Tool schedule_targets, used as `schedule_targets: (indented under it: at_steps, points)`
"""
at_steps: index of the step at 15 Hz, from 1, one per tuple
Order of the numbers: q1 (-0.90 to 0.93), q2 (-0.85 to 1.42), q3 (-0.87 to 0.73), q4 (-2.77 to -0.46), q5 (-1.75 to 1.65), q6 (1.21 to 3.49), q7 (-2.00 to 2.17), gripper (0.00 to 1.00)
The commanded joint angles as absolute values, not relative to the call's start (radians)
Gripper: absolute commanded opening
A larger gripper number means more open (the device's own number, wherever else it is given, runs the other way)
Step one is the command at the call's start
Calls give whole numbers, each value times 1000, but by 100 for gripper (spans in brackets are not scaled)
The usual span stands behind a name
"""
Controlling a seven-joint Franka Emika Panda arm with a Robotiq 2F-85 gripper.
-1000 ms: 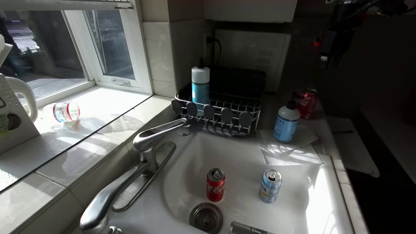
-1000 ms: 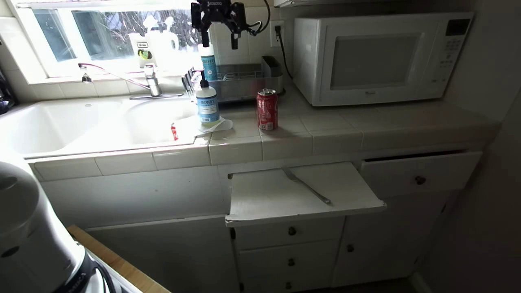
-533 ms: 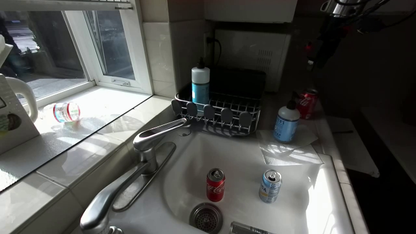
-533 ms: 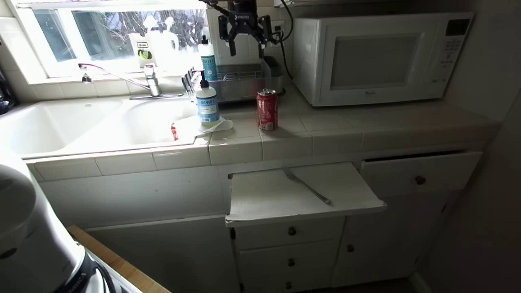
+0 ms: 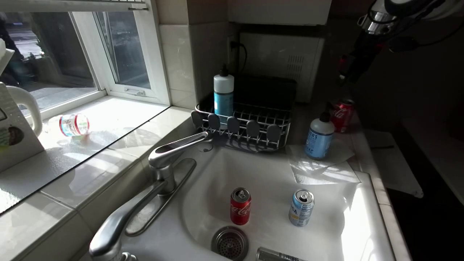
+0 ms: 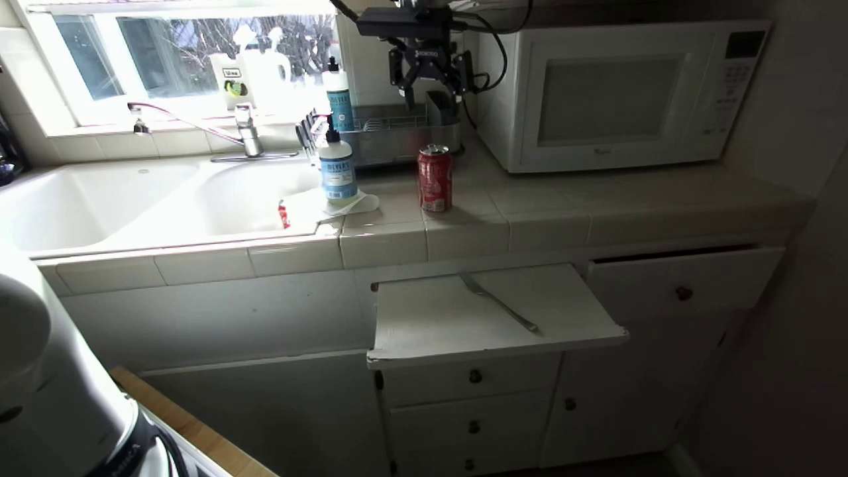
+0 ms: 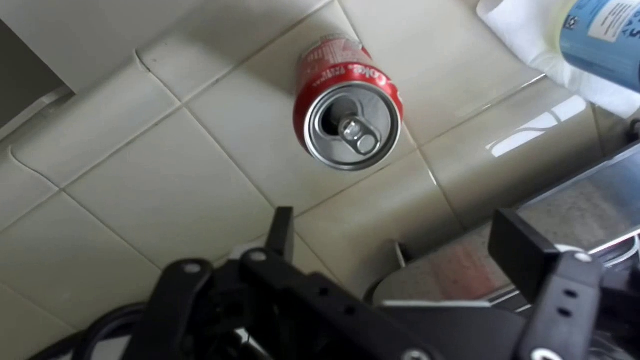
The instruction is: Put the red can on the drawer
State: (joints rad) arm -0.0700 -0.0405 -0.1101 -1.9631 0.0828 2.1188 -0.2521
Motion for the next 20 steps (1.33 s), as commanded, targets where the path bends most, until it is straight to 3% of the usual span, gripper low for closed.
schedule_targets:
  at_steps: [1, 20]
  points:
    - [-74, -41, -104, -1960, 83, 2116, -252, 100]
    - [-81, 10, -97, -2008, -19, 2141, -364, 100]
